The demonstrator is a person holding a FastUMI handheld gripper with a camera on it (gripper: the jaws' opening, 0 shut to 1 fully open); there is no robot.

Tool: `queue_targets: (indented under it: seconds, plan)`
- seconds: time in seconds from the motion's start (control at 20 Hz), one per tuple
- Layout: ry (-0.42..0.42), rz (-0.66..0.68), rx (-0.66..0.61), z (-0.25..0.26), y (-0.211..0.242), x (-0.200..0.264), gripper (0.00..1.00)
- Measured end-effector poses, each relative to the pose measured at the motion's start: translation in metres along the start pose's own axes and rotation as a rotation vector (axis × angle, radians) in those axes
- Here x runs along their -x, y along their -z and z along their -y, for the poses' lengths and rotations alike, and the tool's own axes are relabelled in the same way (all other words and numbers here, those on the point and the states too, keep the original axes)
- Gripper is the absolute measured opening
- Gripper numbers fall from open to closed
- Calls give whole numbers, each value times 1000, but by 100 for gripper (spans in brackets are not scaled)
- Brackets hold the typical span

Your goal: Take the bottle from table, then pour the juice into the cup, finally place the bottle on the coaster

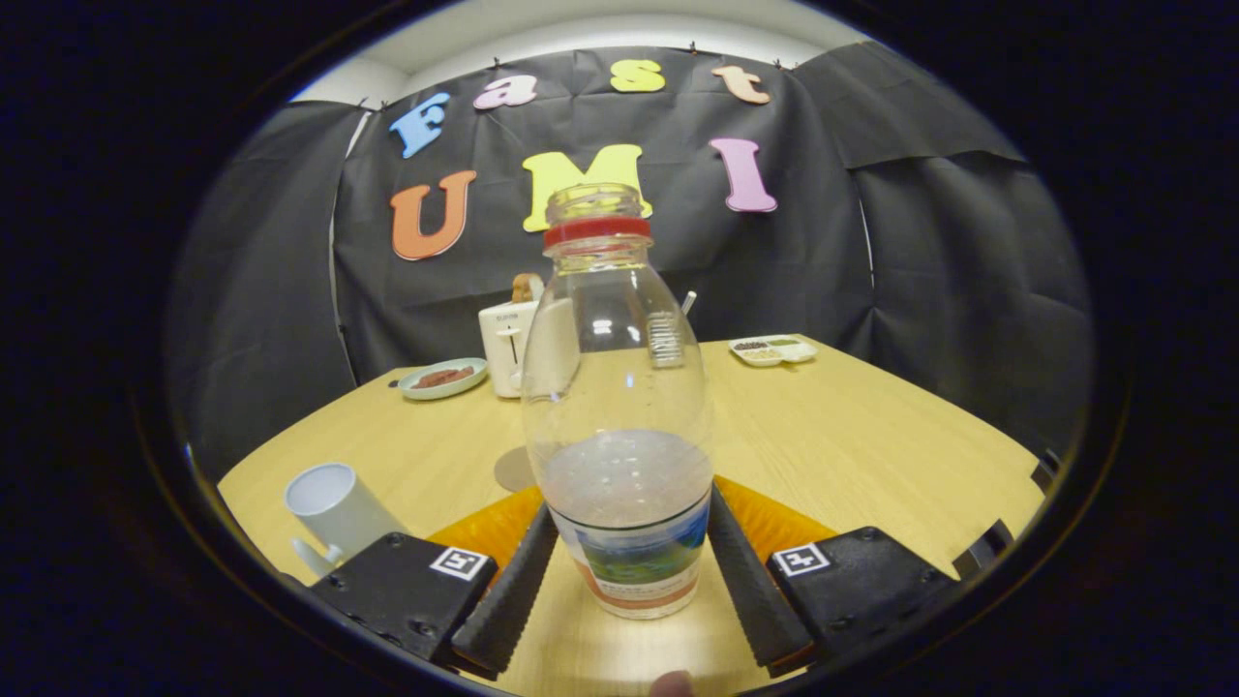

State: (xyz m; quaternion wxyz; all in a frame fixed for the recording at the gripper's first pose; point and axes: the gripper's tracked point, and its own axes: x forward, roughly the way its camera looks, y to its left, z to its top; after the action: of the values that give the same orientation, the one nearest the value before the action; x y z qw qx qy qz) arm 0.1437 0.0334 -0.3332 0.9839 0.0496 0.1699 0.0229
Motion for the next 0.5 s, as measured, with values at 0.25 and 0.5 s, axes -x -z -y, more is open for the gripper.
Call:
queue_targets:
  seconds: [0.25,0.5]
  plan:
    - [3,-6,2,-2,0,-1,84]
    - [13,8,81,-9,-8,4,80]
